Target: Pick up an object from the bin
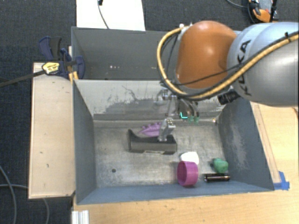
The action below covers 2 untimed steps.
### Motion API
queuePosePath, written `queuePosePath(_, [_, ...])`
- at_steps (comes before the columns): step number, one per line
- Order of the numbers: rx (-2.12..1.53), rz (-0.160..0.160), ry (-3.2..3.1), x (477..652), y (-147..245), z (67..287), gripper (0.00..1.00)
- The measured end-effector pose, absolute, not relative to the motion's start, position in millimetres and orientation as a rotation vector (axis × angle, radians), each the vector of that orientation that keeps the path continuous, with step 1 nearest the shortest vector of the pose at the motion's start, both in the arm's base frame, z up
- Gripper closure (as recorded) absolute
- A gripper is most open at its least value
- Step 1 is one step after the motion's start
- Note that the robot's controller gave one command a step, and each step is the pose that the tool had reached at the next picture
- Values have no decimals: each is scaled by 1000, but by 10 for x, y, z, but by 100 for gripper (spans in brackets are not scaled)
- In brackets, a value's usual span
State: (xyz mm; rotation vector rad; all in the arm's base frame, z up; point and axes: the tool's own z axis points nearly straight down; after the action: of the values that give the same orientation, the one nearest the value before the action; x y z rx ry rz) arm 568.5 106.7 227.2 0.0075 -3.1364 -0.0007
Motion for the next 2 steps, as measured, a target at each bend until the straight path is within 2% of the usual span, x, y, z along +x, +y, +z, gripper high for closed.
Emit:
queuePosePath(1, [4,-2,-3145,5699,1061,2320,0])
queuePosePath(2, [73,-3,-3152,5712,1007,1936,0])
